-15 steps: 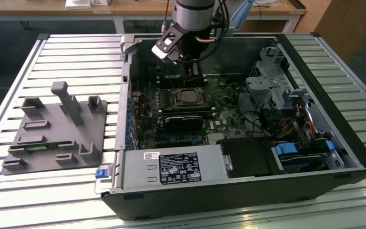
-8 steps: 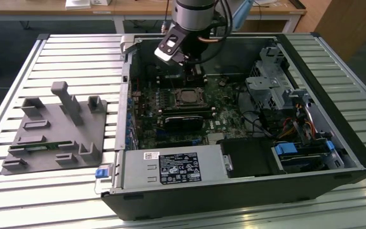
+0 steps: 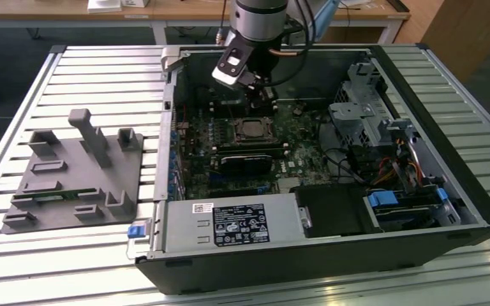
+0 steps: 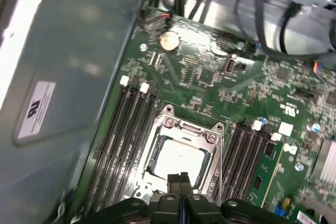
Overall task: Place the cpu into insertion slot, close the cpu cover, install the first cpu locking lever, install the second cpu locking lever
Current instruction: 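Install the first cpu locking lever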
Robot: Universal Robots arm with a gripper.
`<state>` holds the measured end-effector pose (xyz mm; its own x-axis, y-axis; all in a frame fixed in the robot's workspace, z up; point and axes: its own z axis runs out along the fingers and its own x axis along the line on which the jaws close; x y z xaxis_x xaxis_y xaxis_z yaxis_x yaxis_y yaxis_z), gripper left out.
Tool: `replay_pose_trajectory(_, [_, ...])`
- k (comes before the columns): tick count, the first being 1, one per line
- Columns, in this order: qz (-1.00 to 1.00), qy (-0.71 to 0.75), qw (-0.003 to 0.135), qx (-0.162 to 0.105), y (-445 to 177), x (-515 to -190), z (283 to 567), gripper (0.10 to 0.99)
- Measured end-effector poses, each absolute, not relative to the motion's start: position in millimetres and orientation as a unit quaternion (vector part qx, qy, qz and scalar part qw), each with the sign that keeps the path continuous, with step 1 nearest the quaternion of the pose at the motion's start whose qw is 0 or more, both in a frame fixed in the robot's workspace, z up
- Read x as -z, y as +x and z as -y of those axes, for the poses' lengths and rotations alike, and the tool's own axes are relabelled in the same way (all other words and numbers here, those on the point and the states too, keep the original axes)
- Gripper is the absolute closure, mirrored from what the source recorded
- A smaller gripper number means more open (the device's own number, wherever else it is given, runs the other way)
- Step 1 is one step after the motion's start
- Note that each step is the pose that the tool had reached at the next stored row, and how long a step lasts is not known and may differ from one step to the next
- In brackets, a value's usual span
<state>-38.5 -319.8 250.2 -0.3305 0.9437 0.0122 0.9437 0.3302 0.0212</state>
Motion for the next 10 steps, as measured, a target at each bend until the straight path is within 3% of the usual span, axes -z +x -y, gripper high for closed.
replay_pose_trajectory(10, [-0.853, 0.522, 0.0, -0.012, -38.8, -250.0, 319.8, 0.98])
